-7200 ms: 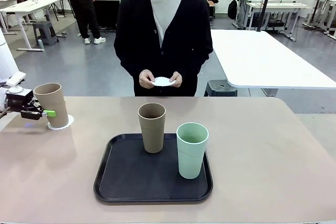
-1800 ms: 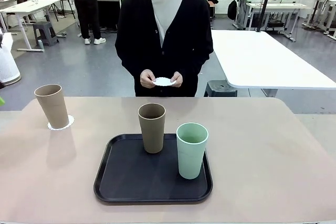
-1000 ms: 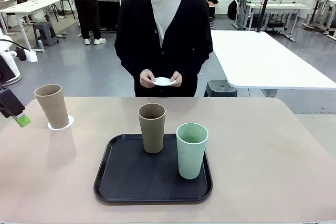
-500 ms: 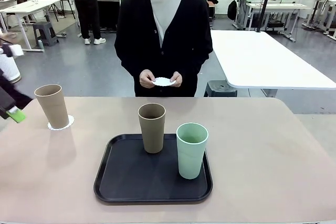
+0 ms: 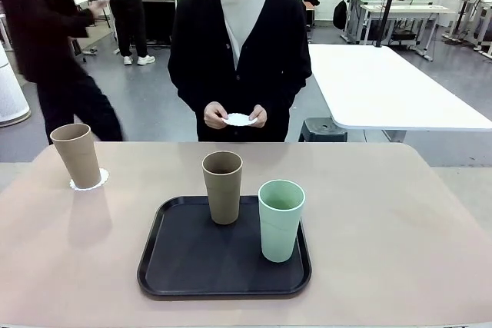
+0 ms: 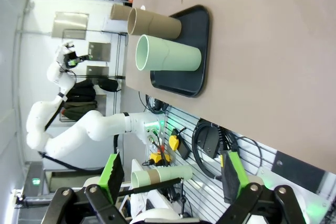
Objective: Place coasters on the table and set cups on them.
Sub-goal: Take one Reusable plastic cup from the Flat Tray and place it on a coaster set by the human.
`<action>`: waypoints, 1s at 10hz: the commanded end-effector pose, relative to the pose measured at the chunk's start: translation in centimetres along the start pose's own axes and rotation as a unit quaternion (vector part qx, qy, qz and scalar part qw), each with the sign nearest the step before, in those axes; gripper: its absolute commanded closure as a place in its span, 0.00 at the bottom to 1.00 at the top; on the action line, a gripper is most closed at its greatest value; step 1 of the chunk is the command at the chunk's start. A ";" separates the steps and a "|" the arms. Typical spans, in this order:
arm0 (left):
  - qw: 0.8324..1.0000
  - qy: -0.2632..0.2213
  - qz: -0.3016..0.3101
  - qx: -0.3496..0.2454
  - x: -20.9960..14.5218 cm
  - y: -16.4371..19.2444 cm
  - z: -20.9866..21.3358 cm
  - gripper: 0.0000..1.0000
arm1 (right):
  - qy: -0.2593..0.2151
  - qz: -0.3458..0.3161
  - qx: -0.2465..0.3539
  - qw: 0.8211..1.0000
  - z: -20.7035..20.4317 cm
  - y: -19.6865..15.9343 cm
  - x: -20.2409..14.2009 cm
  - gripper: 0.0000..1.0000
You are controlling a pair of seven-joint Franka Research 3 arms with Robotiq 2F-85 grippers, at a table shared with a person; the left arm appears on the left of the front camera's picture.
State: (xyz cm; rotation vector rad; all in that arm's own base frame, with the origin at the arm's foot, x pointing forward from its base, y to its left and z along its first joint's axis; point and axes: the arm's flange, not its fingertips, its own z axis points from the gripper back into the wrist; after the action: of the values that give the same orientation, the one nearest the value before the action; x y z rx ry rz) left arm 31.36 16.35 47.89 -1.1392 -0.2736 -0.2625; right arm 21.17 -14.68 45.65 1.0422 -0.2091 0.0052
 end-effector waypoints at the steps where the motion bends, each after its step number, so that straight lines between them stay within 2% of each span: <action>1: 0.998 -0.042 0.025 -0.034 0.2 2.1 3.4 0.00 | -0.005 0.009 0.011 1.000 -0.1 0.0 0.1 0.00; 3: 0.997 -0.055 0.047 -0.034 -0.7 3.9 7.0 0.00 | -0.005 0.009 0.011 1.000 -0.1 0.0 0.1 0.00; 6: 0.995 -0.053 0.060 -0.051 -1.1 5.7 10.0 0.00 | -0.005 0.009 0.011 1.000 -0.1 0.0 0.1 0.00; 8: 0.997 -0.037 0.043 -0.053 -0.6 5.6 9.4 0.00 | -0.005 0.009 0.011 1.000 -0.1 0.0 0.1 0.00; 9: 0.995 -0.046 0.071 -0.044 -1.5 5.8 9.4 0.00 | -0.005 0.009 0.011 1.000 -0.1 0.0 0.1 0.00; 10: 0.995 -0.046 0.071 -0.044 -1.5 5.8 9.4 0.00 | -0.005 0.009 0.011 1.000 -0.1 0.0 0.1 0.00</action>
State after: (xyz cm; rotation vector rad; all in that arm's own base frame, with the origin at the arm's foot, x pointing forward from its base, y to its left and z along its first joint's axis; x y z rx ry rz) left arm 31.71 27.23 46.11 -1.2555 -0.2543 -0.1125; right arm 21.18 -14.67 45.65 1.0421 -0.2089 0.0058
